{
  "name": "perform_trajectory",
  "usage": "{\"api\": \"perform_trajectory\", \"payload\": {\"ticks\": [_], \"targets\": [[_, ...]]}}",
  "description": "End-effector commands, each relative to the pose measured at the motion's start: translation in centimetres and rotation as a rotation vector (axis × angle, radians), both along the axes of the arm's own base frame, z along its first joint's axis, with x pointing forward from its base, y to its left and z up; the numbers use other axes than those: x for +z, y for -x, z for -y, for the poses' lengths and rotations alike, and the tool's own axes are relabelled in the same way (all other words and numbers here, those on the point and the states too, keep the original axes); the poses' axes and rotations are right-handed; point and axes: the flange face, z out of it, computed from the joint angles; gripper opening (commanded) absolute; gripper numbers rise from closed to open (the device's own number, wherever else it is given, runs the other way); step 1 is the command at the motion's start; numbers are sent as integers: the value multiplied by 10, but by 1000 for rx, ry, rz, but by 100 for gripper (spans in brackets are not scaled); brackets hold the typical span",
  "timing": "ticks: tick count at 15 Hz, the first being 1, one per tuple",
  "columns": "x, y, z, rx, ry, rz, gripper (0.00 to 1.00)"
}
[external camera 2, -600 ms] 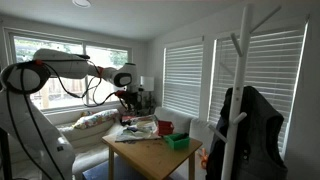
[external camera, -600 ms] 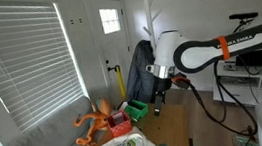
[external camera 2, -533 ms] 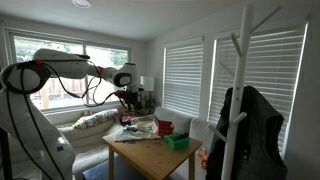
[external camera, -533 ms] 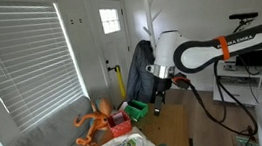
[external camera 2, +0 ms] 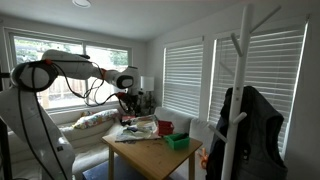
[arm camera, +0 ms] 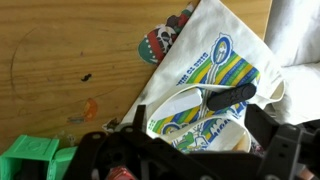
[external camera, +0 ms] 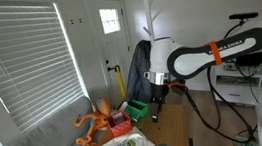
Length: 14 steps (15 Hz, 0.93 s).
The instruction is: Move the remote to the front right corner of the table
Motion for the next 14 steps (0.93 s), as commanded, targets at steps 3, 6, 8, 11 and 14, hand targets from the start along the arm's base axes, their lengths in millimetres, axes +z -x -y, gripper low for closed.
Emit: {"api": "perform_trajectory", "payload": {"ticks": [3, 6, 8, 11, 14], "targets": [[-61, -58, -83, -229, 26, -196, 100], [-86, -73, -109, -348, 121, -274, 100], [-89, -62, -104, -314, 97, -258, 100], [-97, -73, -111, -352, 118, -295, 100], [-105, -82, -116, -527, 103, -310, 100]]}}
